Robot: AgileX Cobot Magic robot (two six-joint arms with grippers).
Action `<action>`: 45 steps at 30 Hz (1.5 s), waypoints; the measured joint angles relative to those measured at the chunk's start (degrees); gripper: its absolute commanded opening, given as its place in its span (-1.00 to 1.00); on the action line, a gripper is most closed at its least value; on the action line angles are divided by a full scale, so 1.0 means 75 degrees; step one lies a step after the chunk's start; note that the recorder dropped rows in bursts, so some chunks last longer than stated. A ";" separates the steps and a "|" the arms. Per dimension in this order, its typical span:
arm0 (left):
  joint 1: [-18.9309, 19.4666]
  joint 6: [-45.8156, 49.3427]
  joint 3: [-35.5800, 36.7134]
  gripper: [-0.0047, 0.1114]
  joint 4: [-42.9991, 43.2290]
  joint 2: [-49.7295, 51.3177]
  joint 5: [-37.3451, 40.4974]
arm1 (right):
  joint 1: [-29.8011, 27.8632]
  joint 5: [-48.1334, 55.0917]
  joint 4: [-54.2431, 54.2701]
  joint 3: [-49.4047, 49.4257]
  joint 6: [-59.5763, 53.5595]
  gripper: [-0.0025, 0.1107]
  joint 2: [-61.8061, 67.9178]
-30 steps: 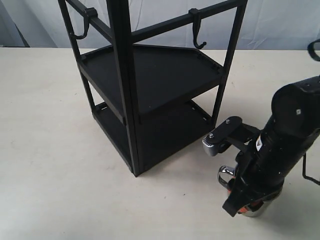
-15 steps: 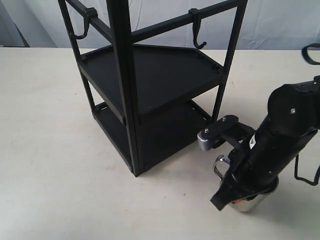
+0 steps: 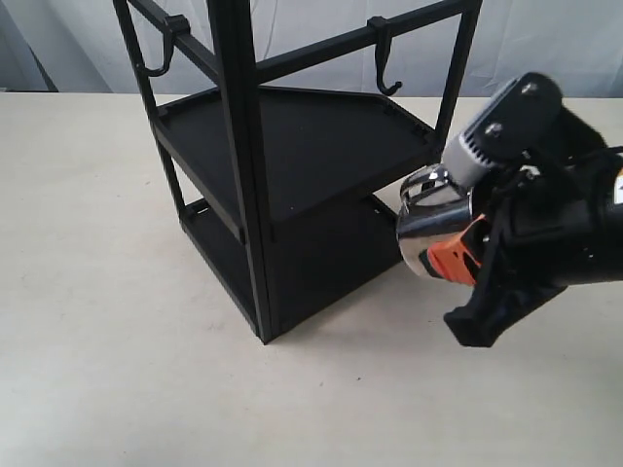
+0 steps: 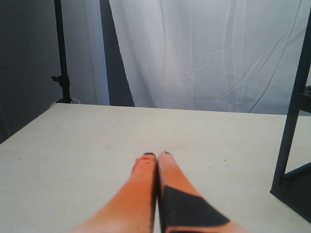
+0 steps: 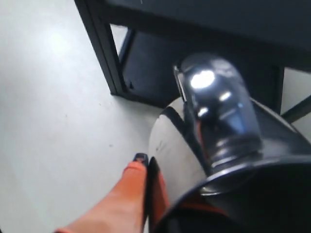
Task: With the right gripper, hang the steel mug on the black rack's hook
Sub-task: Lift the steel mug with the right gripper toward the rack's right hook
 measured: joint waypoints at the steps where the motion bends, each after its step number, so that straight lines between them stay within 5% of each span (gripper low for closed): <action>1: 0.0000 0.0000 0.0000 -0.89 0.0000 0.0000 0.0000 | -0.0123 0.0049 0.0281 0.0000 -0.0214 -0.97 -0.0102; 13: 0.0000 0.0000 0.0000 -0.89 0.0000 0.0000 0.0000 | -0.3241 0.3732 0.4748 0.0017 -0.4262 -0.97 0.0762; 18: 0.0000 0.0000 0.0000 -0.89 0.0000 0.0000 0.0000 | -0.3949 0.4445 0.6055 0.0017 -0.5691 -0.97 0.1782; 29: 0.0000 0.0000 0.0000 -0.89 0.0000 0.0000 0.0000 | -0.4099 0.4394 0.6240 -0.0374 -0.6615 -0.97 0.2755; 45: 0.0000 0.0000 0.0000 -0.89 0.0000 0.0000 0.0000 | -0.4099 0.4420 0.5919 -0.1444 -0.5669 -0.97 0.2710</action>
